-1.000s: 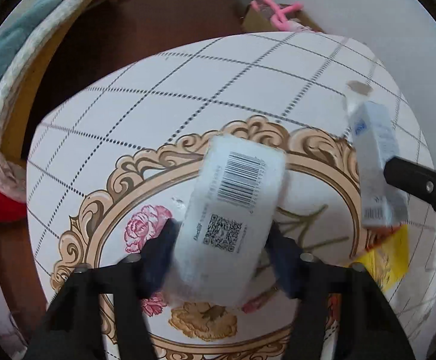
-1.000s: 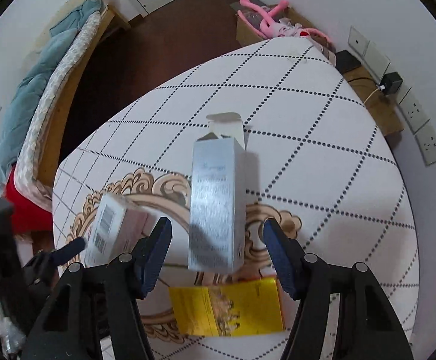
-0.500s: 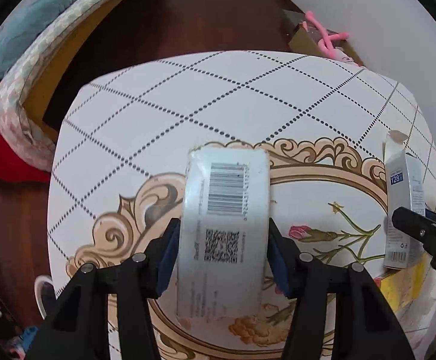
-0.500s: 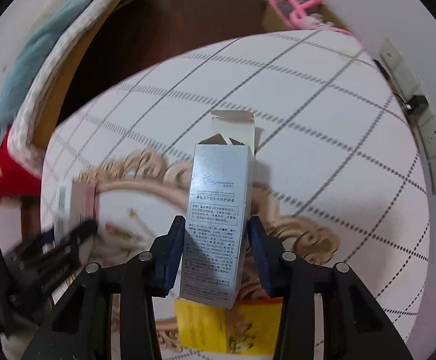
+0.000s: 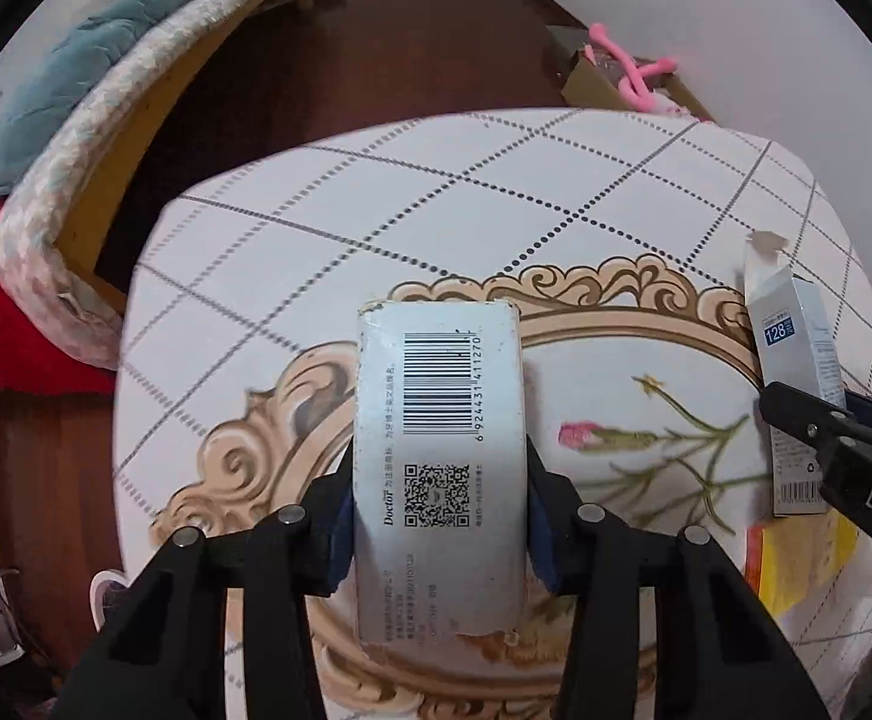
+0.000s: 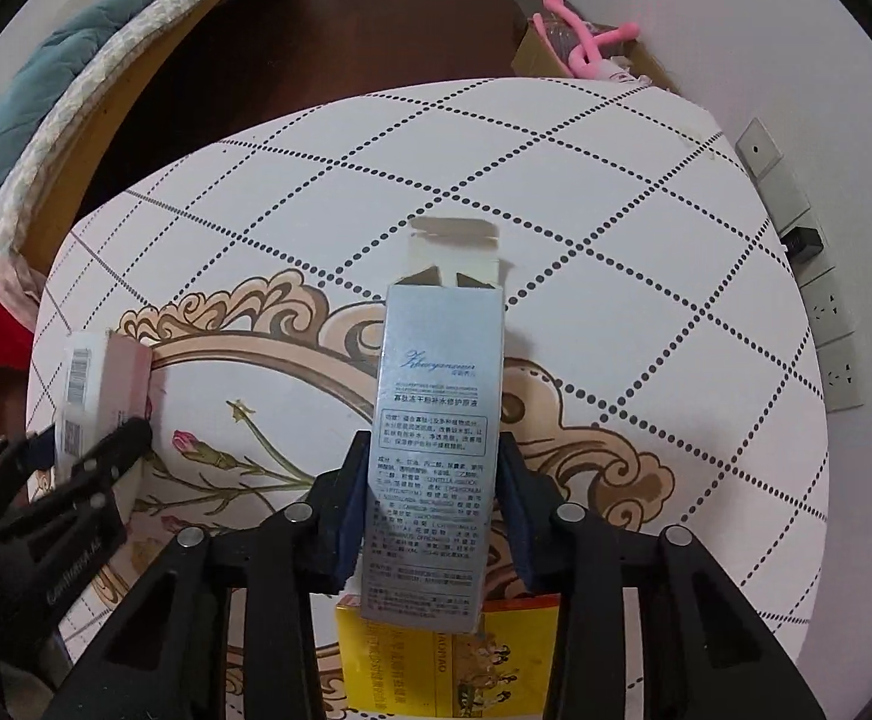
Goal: Collect trash
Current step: 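Carry the white box and silver box over the trash bin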
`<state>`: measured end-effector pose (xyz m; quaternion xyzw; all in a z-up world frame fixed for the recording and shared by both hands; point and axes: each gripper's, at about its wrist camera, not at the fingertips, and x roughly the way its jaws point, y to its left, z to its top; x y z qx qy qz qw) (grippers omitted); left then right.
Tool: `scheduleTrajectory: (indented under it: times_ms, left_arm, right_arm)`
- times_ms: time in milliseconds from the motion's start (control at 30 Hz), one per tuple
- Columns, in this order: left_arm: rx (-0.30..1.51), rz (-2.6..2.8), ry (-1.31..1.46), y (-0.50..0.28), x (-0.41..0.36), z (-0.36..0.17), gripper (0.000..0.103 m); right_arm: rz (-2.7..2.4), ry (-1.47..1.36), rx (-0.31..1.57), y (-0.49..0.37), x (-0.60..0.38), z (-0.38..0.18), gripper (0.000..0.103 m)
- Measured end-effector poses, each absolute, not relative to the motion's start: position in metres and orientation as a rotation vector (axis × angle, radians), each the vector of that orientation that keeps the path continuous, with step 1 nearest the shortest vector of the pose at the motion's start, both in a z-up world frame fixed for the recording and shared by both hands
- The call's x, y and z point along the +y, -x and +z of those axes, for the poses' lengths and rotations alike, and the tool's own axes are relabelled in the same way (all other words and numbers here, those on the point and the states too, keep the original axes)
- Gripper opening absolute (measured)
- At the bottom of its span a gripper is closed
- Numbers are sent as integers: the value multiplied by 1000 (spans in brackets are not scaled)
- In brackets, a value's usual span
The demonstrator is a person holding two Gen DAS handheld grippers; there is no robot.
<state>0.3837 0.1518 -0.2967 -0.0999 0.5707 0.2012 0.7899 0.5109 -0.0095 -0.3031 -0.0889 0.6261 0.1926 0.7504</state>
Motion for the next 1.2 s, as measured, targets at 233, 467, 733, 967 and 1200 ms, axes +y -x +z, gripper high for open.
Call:
scheduleTrajectory:
  times_ms: [233, 467, 733, 967, 1200]
  left_arm:
    - [1122, 473, 212, -324, 148, -254, 42]
    - [1015, 530, 257, -243, 165, -198, 42]
    - [888, 629, 289, -124, 197, -135, 42]
    - [865, 763, 364, -21, 251, -132, 42]
    - [953, 865, 564, 67, 325, -199, 42]
  right_arm:
    - [500, 69, 1290, -468, -14, -264, 36]
    - [637, 17, 1211, -394, 8, -215, 36]
    - [863, 30, 1172, -289, 55, -164, 36]
    - [1052, 86, 1179, -195, 130, -144, 36]
    - [1143, 227, 1291, -118, 217, -201, 36]
